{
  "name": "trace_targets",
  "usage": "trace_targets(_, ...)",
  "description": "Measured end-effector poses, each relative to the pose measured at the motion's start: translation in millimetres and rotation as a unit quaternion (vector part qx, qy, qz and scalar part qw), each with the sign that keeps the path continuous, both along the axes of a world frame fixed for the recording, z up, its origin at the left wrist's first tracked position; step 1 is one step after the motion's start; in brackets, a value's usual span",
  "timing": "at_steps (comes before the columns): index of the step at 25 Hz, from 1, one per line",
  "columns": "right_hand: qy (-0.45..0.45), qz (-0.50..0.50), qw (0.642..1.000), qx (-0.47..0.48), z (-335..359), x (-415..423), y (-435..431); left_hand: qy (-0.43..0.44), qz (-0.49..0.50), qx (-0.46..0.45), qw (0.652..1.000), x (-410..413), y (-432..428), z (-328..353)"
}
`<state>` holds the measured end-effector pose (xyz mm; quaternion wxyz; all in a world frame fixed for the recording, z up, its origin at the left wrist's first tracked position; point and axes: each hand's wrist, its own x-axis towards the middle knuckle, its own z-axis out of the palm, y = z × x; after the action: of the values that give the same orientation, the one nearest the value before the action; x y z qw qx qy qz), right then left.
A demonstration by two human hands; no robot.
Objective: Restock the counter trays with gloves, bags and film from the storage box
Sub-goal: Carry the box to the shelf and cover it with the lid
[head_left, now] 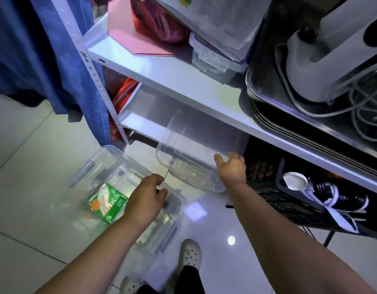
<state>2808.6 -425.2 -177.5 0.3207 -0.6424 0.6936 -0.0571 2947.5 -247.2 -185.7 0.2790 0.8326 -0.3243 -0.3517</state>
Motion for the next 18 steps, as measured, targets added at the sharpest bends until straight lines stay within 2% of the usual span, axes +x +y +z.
trace_targets(7, 0.036, 0.104, 0.994, -0.018, -71.9, 3.5, 20.7, -0.047, -0.026, 0.024, 0.998, 31.4, -17.1, -53.7)
trace_targets(11, 0.06, 0.082, 0.995, 0.009, -119.5, -12.6, 14.1, -0.084, -0.078, 0.047, 0.992, 47.6, -46.0, -99.3)
trace_targets(14, 0.118, 0.086, 0.989, -0.007, -154.1, -27.5, 3.9, -0.134, -0.114, 0.068, 0.982, 65.2, -79.1, -140.4)
trace_targets(16, 0.151, 0.077, 0.985, -0.012, -177.9, -36.9, -3.8, -0.144, -0.105, 0.088, 0.98, 73.3, -100.7, -167.9)
trace_targets(18, 0.143, 0.053, 0.988, 0.003, -198.2, -40.5, -8.2, -0.119, -0.066, 0.098, 0.986, 78.7, -118.2, -191.3)
